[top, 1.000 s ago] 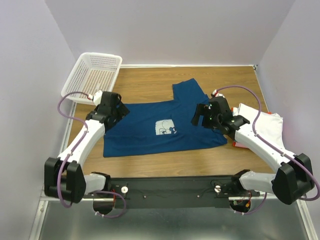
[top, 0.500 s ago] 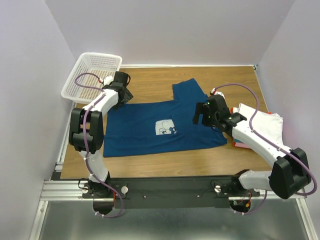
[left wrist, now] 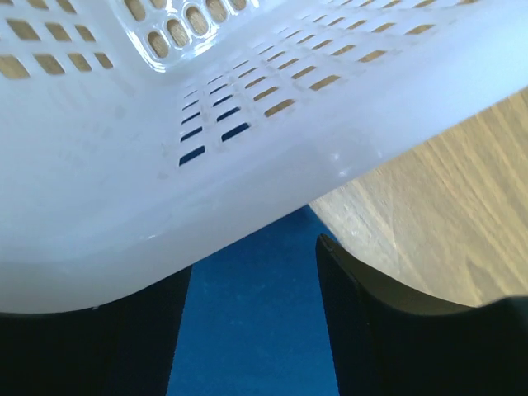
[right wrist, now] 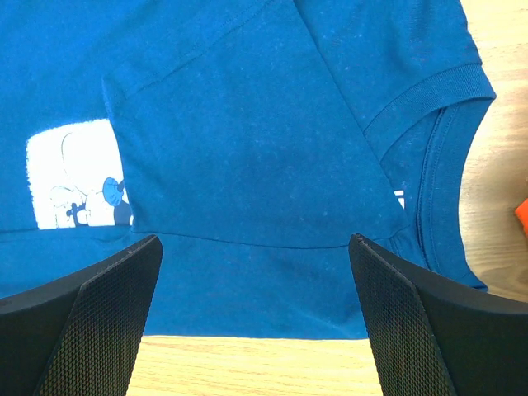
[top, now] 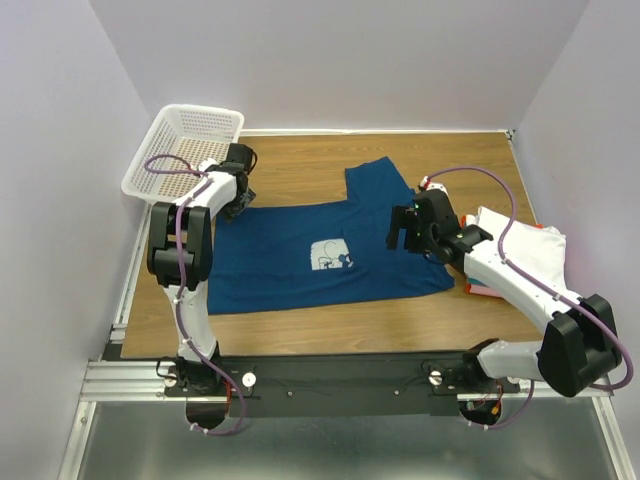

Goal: Fold and stack the t-shirts
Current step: Fold the tshirt

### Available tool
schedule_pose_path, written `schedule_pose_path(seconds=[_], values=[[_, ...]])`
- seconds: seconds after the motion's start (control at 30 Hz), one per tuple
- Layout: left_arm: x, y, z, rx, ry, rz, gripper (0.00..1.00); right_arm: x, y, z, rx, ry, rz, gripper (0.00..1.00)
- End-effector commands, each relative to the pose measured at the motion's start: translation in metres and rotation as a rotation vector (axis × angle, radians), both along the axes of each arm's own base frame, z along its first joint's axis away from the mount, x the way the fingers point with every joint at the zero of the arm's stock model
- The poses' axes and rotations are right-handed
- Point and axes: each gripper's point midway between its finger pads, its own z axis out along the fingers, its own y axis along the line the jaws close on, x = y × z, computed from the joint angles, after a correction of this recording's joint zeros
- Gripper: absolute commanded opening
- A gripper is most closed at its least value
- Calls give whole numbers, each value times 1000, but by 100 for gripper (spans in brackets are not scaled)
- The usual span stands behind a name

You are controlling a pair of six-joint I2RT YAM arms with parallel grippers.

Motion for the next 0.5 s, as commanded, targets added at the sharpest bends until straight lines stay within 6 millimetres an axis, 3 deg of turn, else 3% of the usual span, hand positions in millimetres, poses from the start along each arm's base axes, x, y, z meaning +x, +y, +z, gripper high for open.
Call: schedule_pose_path(seconds=[0.0, 0.47], values=[[-2, 14, -7, 47, 9, 111, 66, 3, -3, 5, -13, -22, 8, 100], [18, 23, 1, 69, -38, 181, 65, 0, -3, 7, -7, -34, 19, 100]])
